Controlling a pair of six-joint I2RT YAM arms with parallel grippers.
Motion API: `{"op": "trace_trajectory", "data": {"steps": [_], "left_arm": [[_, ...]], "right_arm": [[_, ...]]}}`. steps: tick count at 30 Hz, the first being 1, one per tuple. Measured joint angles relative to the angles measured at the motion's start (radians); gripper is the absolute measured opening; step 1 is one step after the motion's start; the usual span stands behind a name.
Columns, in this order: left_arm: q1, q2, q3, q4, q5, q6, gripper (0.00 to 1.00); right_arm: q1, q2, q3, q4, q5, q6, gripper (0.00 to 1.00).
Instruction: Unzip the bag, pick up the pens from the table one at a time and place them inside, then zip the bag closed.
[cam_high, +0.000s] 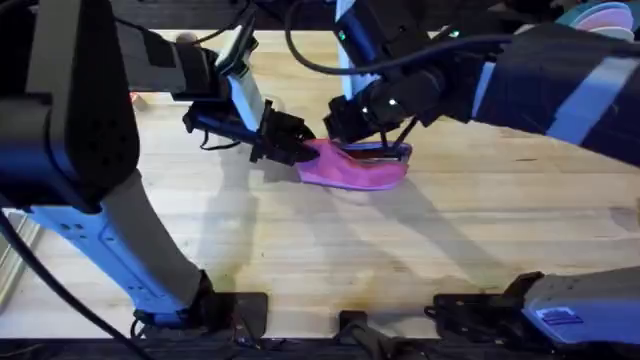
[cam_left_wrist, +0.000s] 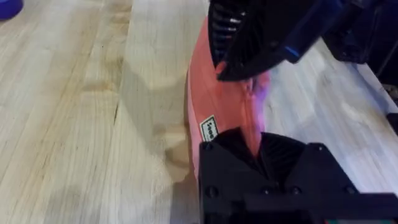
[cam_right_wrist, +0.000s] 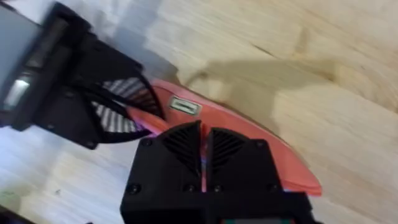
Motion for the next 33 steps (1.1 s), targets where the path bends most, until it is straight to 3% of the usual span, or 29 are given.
{"op": "trace_trajectory", "data": {"steps": [13,33], "left_arm": [[0.000,0.000,0.000,0.003,-0.002,0.000,0.044],[-0.005,0.000,0.000,0.006,0.003,0.000,0.044]], "right_arm": [[-0.095,-0.005,0.000,-0.085,-0.017,-0.004,0.035],[-0.415,-0.030,-0.020,-0.172,-0.039,-0.004,0.035]]}}
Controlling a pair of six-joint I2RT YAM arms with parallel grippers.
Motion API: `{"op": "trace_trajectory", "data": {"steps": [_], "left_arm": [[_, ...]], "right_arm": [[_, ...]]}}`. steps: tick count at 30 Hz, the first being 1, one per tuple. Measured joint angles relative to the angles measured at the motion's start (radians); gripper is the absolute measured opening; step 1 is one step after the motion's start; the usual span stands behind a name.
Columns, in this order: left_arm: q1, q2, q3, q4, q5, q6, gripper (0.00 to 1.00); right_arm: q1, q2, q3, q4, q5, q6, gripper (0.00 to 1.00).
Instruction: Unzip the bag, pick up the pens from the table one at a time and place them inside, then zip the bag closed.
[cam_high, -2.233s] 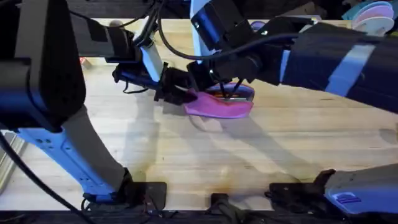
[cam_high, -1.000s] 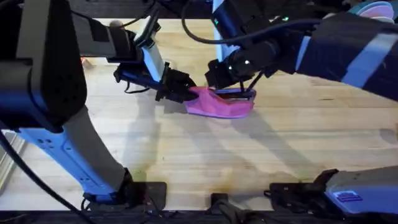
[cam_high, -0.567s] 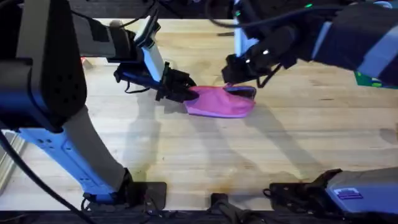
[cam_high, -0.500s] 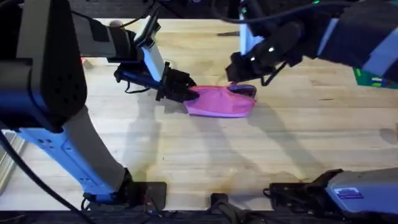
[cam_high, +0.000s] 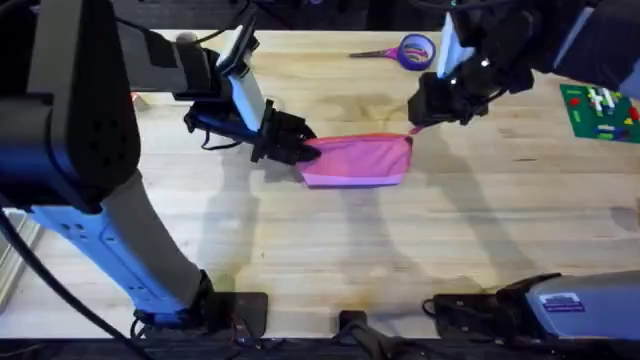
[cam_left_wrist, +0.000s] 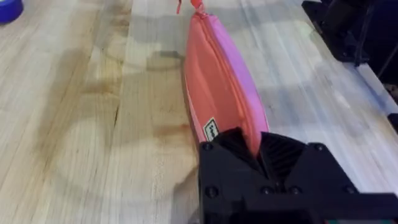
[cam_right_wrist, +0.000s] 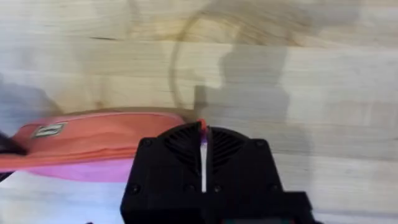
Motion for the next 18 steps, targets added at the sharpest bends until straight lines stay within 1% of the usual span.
{"op": "trace_trajectory", "data": {"steps": [5,9,14,18], "left_arm": [[0.000,0.000,0.000,0.000,0.000,0.000,0.044],[-0.001,0.000,0.000,0.000,0.001,0.000,0.044],[-0.002,0.000,0.000,0.000,0.000,0.000,0.043],[0.005,0.000,-0.001,-0.003,-0.016,0.000,0.042]], "right_arm": [[-0.050,0.000,-0.033,0.005,-0.006,0.001,0.035],[-0.085,0.000,-0.075,0.042,-0.023,0.012,0.035],[-0.113,-0.014,-0.185,0.137,-0.034,0.073,0.035],[-0.146,-0.016,-0.279,0.203,0.043,0.107,0.034]]}}
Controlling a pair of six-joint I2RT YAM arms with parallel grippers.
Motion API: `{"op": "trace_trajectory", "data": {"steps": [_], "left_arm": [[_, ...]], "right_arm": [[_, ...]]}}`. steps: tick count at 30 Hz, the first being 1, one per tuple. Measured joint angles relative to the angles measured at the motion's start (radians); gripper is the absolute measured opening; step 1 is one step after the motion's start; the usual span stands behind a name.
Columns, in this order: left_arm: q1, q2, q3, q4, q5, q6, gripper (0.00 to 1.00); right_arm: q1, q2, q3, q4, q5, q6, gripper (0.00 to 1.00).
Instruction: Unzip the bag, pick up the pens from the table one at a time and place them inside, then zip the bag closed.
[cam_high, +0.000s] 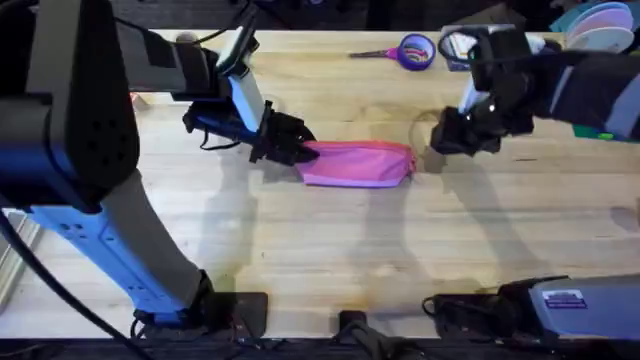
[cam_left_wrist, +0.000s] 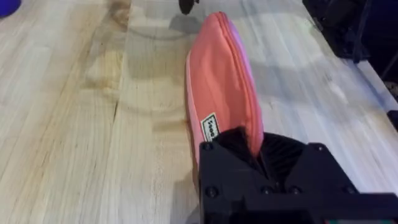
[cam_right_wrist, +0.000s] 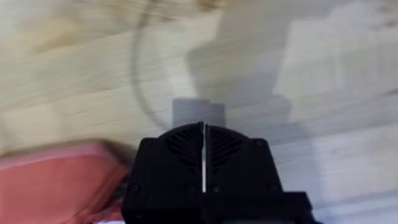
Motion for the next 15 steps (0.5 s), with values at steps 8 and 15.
{"op": "trace_trajectory", "data": {"steps": [8,15], "left_arm": [[0.001,0.000,0.000,0.000,-0.003,0.000,0.042],[0.001,0.000,-0.001,0.000,-0.003,0.000,0.042]], "right_arm": [[-0.010,-0.014,-0.027,0.017,0.047,0.018,0.034],[-0.009,-0.178,-0.027,-0.011,0.054,0.031,0.345]]}}
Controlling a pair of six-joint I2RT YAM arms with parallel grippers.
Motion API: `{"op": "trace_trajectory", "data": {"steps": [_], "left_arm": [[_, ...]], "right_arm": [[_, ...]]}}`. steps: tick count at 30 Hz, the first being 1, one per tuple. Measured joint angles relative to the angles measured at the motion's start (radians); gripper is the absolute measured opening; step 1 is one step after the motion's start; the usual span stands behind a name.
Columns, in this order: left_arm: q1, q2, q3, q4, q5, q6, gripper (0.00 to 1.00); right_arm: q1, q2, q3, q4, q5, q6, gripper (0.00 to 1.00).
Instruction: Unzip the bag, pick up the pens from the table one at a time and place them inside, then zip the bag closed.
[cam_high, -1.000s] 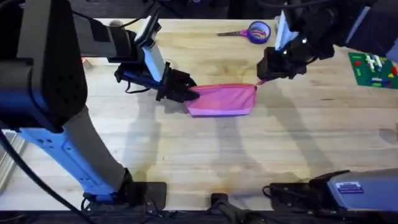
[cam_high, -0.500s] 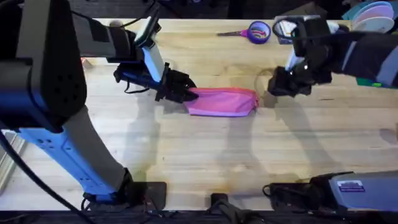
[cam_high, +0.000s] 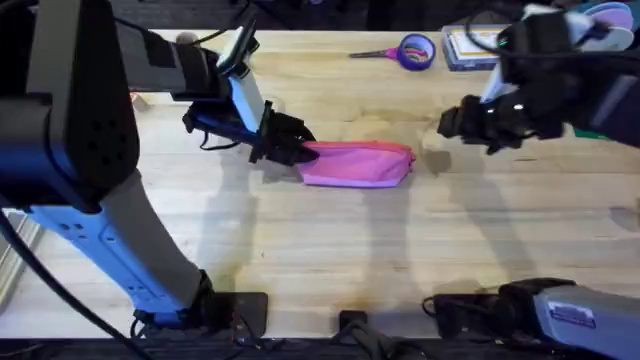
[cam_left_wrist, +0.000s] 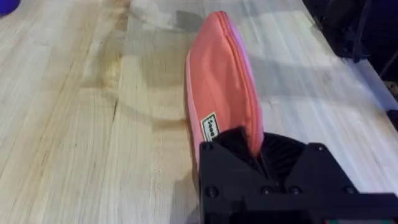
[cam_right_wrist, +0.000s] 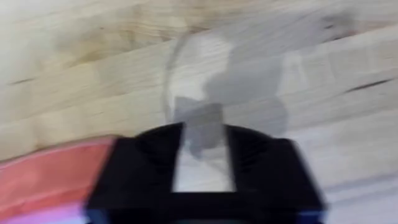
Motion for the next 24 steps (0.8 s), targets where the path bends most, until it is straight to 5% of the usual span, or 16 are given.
{"op": "trace_trajectory", "data": {"steps": [4,5,16,21,22,24], "left_arm": [[0.000,0.000,0.000,0.000,0.000,0.000,0.043],[0.000,0.000,0.000,0.000,0.000,0.000,0.043],[0.000,0.000,0.000,0.000,0.000,0.000,0.080],[0.001,0.000,0.000,-0.005,0.002,0.000,0.867],[0.001,0.000,0.000,-0.007,0.003,-0.003,0.962],[0.001,0.000,0.000,-0.007,0.003,-0.002,0.990]], "right_arm": [[0.013,-0.144,0.000,-0.068,0.001,-0.007,0.914],[0.018,-0.176,0.000,-0.085,0.001,-0.017,0.974],[0.067,-0.461,0.000,-0.209,0.001,-0.072,0.998],[0.067,-0.516,0.000,-0.225,0.001,-0.075,0.998],[0.067,-0.522,0.000,-0.231,0.001,-0.075,0.998],[0.067,-0.530,0.000,-0.246,0.001,-0.076,0.998]]}}
